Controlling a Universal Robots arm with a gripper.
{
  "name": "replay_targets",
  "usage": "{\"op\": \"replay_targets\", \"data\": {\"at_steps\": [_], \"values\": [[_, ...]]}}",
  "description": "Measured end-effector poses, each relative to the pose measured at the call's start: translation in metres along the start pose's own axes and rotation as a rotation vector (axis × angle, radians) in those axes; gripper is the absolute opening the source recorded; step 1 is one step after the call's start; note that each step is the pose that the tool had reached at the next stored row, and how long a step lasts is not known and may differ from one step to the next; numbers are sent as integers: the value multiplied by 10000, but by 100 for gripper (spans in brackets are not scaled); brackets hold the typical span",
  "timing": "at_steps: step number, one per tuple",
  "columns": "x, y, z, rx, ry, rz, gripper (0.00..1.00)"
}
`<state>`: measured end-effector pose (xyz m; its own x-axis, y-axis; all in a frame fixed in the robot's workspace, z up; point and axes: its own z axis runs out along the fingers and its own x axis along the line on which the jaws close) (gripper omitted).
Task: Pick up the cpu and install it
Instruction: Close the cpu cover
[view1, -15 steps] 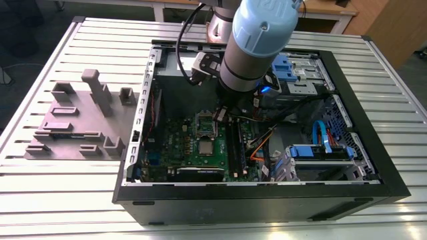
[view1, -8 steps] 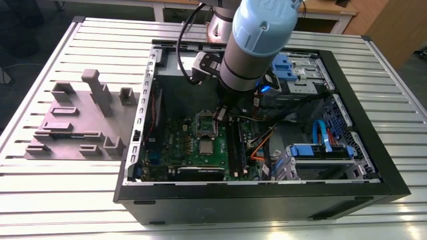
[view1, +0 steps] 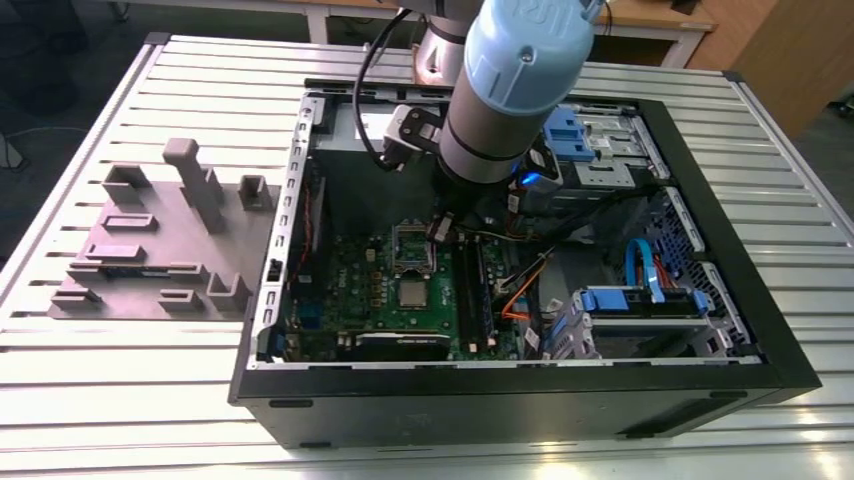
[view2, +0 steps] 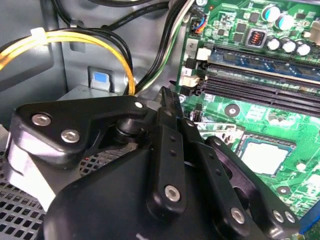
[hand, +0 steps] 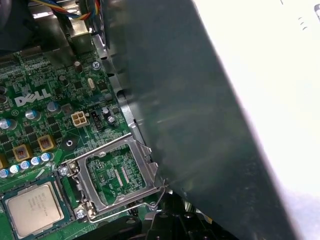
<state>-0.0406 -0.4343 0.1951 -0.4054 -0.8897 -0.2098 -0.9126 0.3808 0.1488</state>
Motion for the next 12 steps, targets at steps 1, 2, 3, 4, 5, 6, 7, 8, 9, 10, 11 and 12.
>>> {"op": "replay_targets", "data": {"at_steps": [1, 2, 3, 4, 5, 6, 7, 8, 9, 10, 11, 12], "values": [[-1, 1, -5, 3, 7, 0, 10], [-3, 2, -14, 6, 12, -2, 10], [-6, 6, -26, 10, 19, -1, 10], [-8, 9, -37, 18, 41, 1, 10], [-8, 12, -42, 35, 76, 4, 10], [-7, 14, -47, 58, 131, 8, 10], [-8, 17, -52, 81, 182, 10, 10], [-8, 19, -57, 103, 231, 13, 10], [-8, 21, -63, 127, 287, 16, 10], [-9, 23, -68, 146, 329, 18, 10], [-10, 26, -76, 158, 359, 20, 10], [-10, 29, -82, 167, 378, 21, 10]]}}
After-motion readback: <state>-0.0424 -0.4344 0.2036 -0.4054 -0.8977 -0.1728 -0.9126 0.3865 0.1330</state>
